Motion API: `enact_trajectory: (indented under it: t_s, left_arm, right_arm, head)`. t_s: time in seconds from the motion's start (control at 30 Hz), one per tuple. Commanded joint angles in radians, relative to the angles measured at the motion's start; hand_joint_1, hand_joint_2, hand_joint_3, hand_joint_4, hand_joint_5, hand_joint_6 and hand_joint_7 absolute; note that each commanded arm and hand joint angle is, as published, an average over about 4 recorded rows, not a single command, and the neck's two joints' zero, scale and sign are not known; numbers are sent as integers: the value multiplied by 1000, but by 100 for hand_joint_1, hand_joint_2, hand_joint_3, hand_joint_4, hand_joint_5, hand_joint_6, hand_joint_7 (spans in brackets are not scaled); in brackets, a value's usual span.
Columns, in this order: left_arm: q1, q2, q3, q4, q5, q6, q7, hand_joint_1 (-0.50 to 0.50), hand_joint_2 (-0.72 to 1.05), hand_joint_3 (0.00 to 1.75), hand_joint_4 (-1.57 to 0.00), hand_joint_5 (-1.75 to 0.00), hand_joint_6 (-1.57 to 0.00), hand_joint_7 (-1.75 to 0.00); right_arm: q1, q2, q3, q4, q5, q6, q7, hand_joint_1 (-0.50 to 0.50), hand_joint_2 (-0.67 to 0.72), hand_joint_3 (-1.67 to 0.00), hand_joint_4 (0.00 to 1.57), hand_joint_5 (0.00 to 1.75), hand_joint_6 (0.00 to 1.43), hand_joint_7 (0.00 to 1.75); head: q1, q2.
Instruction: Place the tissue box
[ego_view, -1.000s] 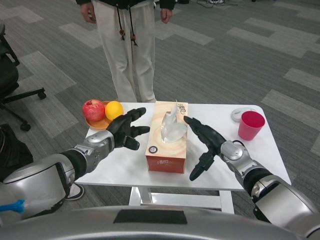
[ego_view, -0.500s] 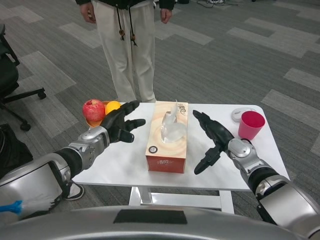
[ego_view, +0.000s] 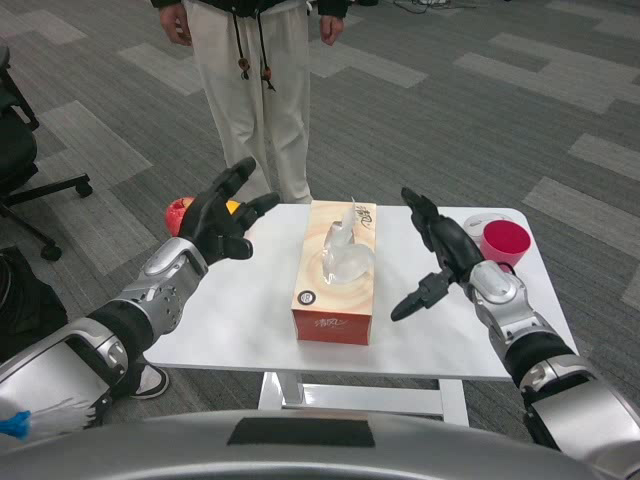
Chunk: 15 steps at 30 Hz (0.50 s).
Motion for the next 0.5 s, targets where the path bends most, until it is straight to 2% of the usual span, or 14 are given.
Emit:
enact_trajectory:
  t_s: [0.03, 0.13, 0.27, 0.37, 0.5]
  left_arm:
    - [18, 10, 20, -38, 2, -17, 0, 50, -15, 9, 0, -77, 0, -21]
    - [23, 8, 30, -62, 2, -18, 0, 50, -2, 9, 0, -72, 0, -21]
    - [29, 8, 44, -103, 2, -30, 0, 50, -2, 9, 0, -77, 0, -21]
    - [36, 14, 69, -153, 9, -35, -1, 50, 1, 2, 0, -80, 0, -21]
    - [50, 22, 128, -234, 56, -39, -2, 50, -2, 9, 0, -77, 0, -21]
  right_arm:
    - [-1, -10, -22, -55, 4, -12, 8, -9, 15, -16, 0, 10, 0, 0]
    - [2, -12, -28, -94, 4, -14, 11, -9, 15, -16, 0, 10, 0, 0]
    - [9, -15, -35, -150, 6, -15, 11, -9, 15, -16, 0, 10, 0, 0]
    - [15, -19, -39, -196, 9, -15, 12, -11, 15, -16, 0, 10, 0, 0]
    - [18, -25, -46, -263, 11, -16, 12, -10, 15, -16, 0, 10, 0, 0]
  head:
    - [-2, 0]
    - [-6, -1]
    - [-8, -2]
    - [-9, -3]
    - [-8, -3]
